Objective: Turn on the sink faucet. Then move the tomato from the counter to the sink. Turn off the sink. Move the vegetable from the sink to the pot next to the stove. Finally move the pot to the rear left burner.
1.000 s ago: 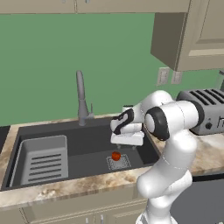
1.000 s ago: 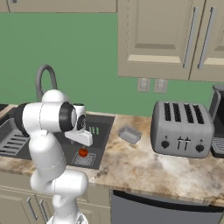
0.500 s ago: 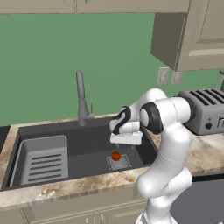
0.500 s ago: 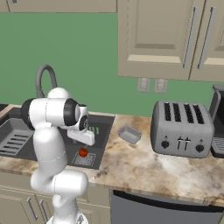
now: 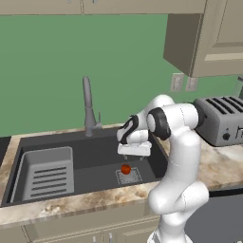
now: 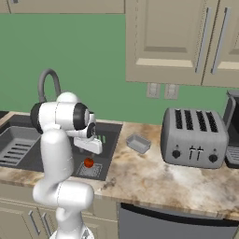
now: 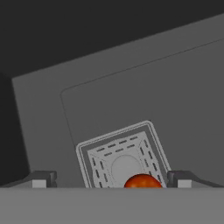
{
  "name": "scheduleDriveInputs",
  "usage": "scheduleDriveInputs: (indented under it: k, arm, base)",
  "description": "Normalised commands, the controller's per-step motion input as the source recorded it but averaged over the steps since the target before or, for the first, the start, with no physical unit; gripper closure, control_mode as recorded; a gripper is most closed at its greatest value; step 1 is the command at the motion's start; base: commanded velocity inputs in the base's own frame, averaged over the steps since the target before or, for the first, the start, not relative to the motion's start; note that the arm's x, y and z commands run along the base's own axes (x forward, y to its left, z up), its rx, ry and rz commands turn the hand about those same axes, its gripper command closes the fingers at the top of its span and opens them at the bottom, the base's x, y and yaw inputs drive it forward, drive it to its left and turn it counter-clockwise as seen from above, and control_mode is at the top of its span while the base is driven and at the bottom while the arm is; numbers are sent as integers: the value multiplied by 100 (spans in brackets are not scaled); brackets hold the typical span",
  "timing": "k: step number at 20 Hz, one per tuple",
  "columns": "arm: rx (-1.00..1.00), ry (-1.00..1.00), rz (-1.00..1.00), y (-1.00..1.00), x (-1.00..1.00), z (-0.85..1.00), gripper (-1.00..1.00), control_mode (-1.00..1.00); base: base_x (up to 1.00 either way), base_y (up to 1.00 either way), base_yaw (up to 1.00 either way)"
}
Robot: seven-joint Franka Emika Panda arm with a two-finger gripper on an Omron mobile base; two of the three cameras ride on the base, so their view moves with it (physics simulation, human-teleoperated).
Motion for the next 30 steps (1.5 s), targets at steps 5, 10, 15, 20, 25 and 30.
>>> scheduleDriveInputs:
  k: [5, 10, 15, 20, 25, 30]
  arm:
    - [0, 3, 1, 14, 22, -24, -100, -100]
    - [0, 2, 1, 10, 22, -30, -100, -100]
    - [0, 0, 0, 4, 18, -32, -100, -100]
    - [-1, 0, 1, 0, 18, -37, -100, -100]
    - [-2, 0, 0, 4, 24, -33, -100, -100]
    - [-1, 0, 0, 14, 23, -24, -100, -100]
  base:
    - [0, 0, 0]
    - [0, 0, 0]
    - [0, 0, 0]
    - [0, 0, 0]
    - [0, 0, 0]
    - [0, 0, 0]
